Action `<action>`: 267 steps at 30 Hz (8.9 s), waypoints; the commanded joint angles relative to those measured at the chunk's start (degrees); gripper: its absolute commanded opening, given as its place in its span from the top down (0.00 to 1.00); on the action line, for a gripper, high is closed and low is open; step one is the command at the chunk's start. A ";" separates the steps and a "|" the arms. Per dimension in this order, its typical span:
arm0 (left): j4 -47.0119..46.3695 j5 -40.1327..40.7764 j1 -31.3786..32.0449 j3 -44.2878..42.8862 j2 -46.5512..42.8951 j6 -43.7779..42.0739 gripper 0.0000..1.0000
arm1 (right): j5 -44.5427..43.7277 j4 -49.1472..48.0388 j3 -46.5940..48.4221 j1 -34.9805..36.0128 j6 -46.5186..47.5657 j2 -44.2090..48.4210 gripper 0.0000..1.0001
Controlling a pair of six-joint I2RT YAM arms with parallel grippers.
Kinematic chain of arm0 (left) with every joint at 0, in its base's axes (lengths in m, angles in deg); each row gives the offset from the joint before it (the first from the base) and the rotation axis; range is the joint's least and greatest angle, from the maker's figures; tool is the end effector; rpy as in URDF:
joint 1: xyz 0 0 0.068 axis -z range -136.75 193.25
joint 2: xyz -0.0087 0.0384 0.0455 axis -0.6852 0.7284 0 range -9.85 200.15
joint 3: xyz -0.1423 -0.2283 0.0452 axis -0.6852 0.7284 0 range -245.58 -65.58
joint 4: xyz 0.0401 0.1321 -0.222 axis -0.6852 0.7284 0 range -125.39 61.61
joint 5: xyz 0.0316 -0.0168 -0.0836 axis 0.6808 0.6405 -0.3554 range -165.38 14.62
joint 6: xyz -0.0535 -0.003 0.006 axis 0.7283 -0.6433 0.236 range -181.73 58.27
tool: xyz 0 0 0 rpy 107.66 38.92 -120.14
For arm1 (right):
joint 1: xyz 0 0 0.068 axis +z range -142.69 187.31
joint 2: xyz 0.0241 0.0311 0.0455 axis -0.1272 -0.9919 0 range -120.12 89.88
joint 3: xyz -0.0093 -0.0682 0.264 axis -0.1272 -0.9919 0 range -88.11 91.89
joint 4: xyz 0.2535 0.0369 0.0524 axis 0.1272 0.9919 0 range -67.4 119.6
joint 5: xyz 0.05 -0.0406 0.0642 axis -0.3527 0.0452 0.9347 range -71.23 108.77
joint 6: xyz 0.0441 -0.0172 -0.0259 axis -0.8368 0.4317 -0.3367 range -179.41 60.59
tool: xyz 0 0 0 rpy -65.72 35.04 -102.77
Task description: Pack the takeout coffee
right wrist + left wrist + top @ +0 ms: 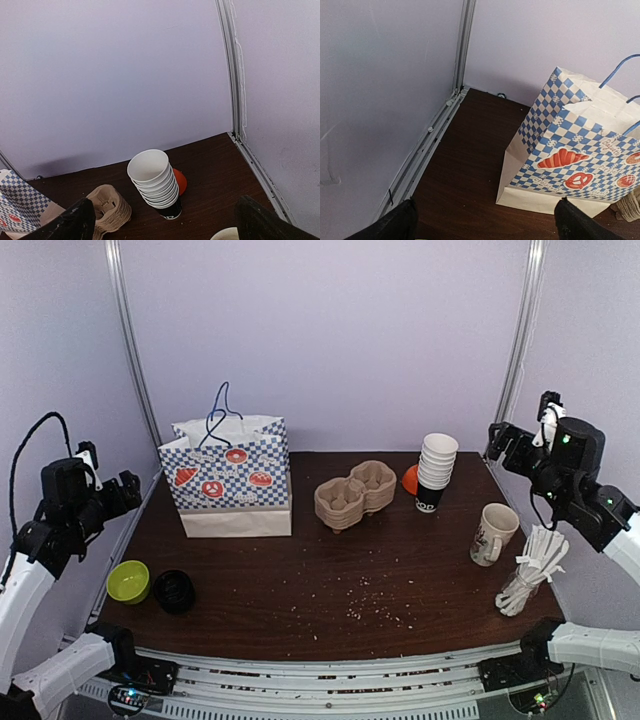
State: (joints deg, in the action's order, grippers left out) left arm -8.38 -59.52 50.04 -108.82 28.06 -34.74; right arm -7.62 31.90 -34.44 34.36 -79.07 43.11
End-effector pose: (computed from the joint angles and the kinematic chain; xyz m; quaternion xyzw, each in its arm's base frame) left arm 0.1508 -0.0081 0.3182 -0.2200 0.7933 -0.0524 0.5653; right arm 0.1684 0.0682 0.3904 0.1124 0.7114 0.1159 0.6840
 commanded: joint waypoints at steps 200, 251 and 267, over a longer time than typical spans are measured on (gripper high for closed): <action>3.43 -7.16 39.75 -2.59 16.94 25.08 0.02 | 36.15 28.16 45.01 -9.19 -6.57 -32.42 1.00; 13.45 -0.69 39.59 -0.66 13.41 29.25 0.02 | 16.14 6.83 3.88 36.30 -15.29 -41.93 0.83; 36.07 6.90 37.13 -4.64 11.13 39.09 0.11 | 17.75 9.73 5.50 36.24 -15.16 -28.23 0.37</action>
State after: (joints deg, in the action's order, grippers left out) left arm 19.81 -55.17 88.99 -112.69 40.78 0.01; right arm 10.67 40.14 -30.28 70.33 -94.72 11.75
